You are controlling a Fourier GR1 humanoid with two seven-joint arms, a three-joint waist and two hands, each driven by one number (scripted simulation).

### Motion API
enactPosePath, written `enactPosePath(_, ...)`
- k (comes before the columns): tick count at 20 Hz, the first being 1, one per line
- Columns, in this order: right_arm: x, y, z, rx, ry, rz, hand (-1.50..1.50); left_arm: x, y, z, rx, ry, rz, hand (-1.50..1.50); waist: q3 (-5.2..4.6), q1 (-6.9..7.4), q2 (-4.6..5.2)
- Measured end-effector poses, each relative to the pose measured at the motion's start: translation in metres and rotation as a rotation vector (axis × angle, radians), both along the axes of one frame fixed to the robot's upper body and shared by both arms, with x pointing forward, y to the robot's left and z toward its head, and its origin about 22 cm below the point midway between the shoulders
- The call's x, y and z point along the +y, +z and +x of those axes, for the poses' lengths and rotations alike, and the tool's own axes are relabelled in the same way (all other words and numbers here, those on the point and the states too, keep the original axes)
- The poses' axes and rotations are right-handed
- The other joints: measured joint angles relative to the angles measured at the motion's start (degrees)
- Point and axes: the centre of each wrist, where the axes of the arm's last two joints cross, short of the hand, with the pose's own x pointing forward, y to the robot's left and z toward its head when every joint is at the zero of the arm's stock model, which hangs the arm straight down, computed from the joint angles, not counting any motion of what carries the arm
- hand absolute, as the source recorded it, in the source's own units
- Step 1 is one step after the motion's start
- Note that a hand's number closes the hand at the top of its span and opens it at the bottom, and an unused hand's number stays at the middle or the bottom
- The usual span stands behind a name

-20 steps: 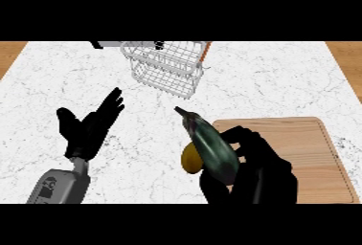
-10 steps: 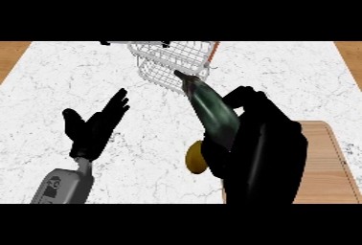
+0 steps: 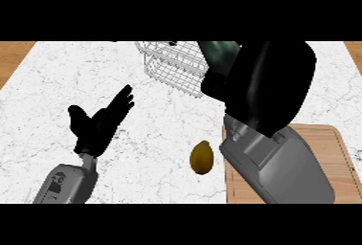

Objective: Pick the eggplant from the cutting board and place it in the tiered basket

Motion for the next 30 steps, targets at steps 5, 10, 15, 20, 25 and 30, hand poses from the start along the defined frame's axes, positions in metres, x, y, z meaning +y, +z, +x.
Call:
enactPosePath(5, 0.009, 0.029, 0.038, 0.036, -0.031, 0.020, 1.50, -0.008, -0.001, -0.001, 0.005, -0.014, -0.002, 0.00, 0.07, 0.62, 0.28)
enactPosePath(10, 0.016, 0.041, 0.075, 0.087, -0.035, 0.037, 1.50, -0.008, 0.004, 0.003, -0.006, -0.017, -0.002, 0.00, 0.13, 0.88, 0.74)
enactPosePath(15, 0.016, 0.037, 0.105, 0.121, -0.042, 0.083, 1.50, -0.011, 0.003, 0.004, -0.010, -0.024, -0.010, 0.00, 0.15, 1.24, 1.15)
enactPosePath(20, 0.001, 0.032, 0.122, 0.039, 0.006, 0.261, -1.50, -0.019, 0.009, 0.007, -0.027, -0.045, -0.012, 0.00, 0.27, 2.36, 1.83)
enactPosePath(25, 0.002, 0.017, 0.138, -0.032, 0.059, 0.377, -1.50, -0.028, 0.010, 0.009, -0.031, -0.065, -0.005, 0.00, 0.26, 3.42, 2.11)
enactPosePath(30, 0.014, 0.015, 0.148, -0.116, 0.096, 0.408, -1.50, -0.026, 0.007, 0.010, -0.032, -0.065, -0.001, 0.00, 0.20, 3.72, 2.21)
